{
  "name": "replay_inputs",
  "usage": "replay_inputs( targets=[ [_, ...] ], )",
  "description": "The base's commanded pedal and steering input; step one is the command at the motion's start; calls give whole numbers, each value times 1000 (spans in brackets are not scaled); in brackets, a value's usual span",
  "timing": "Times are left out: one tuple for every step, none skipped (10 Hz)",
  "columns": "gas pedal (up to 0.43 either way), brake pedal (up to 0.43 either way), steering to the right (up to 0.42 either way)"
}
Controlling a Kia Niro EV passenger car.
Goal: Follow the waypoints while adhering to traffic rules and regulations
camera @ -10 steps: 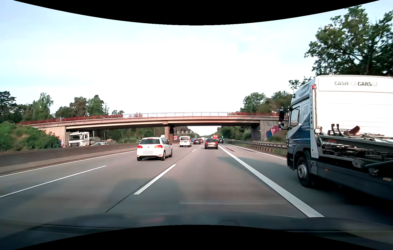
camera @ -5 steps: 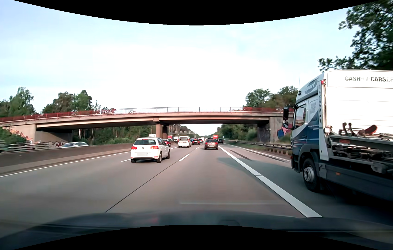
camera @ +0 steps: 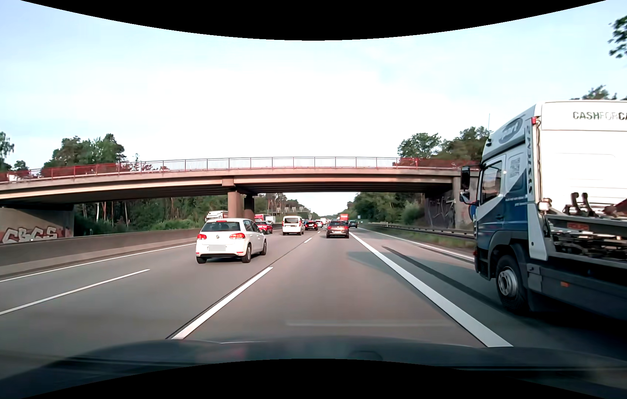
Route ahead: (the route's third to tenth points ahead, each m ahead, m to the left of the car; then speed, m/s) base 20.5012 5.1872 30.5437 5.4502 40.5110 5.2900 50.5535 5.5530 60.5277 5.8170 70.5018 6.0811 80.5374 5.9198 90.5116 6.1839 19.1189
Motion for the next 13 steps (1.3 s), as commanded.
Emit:
replay_inputs(
  targets=[
    [0, 0, -5],
    [0, 0, -5],
    [0, 0, -5],
    [0, 0, -4],
    [0, 0, -4],
    [0, 0, -4],
    [0, 0, -4],
    [0, 0, -4],
    [0, 6, -4],
    [0, 18, -4],
    [0, 18, -4],
    [0, 12, -4],
    [0, 12, -4]
  ],
)
